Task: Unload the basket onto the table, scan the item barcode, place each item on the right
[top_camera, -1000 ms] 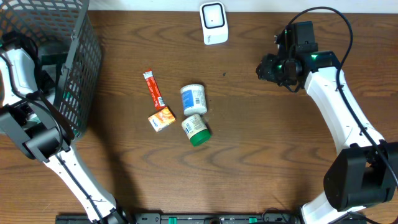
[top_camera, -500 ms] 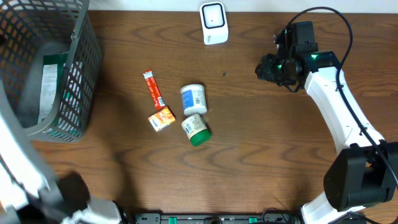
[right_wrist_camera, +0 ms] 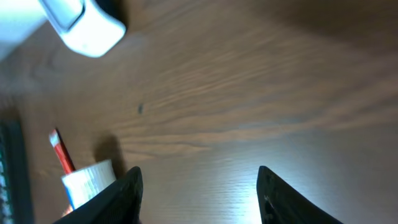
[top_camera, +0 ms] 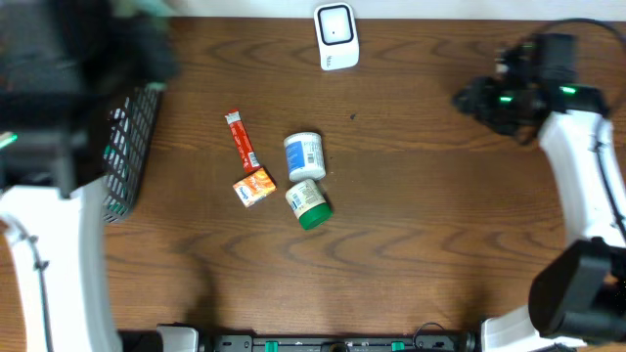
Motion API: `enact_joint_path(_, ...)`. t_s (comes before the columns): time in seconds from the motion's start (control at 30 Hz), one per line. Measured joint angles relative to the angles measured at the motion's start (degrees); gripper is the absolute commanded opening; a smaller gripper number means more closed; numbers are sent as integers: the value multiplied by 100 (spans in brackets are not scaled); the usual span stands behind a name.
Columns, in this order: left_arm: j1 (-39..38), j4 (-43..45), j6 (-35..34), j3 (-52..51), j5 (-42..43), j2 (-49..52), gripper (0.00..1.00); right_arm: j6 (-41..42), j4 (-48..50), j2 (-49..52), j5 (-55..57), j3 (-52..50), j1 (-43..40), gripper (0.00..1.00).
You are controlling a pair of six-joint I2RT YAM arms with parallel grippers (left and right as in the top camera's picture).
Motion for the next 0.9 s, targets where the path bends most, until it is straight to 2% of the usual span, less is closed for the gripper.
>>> enact_joint_path(0.2, -1600, 70, -4, -651, 83, 822, 7, -240, -393, -197, -225, 0, -942, 59)
enact_joint_path(0.4, -3128, 505, 0, -962, 131, 2608, 7, -345, -428, -192, -280, 0, -1526, 61)
enact_joint_path(0.6, -4039, 1191, 46, -984, 74, 3731, 7, -426, -522, -192, -221, 0, -1681, 62)
enact_joint_path(0.83, -4771, 1445, 50, -984, -203, 4352, 9, -457, -551, -192, -92, 0, -1681, 62)
enact_joint_path(0.87, -4843, 1443, 57, -984, -229, 4424, 22, -468, -551, -192, -85, 0, -1681, 62)
enact_joint_path(0.9, -4898, 1440, 68, -984, -245, 4485, 51, -470, -551, -192, -76, 0, -1681, 62)
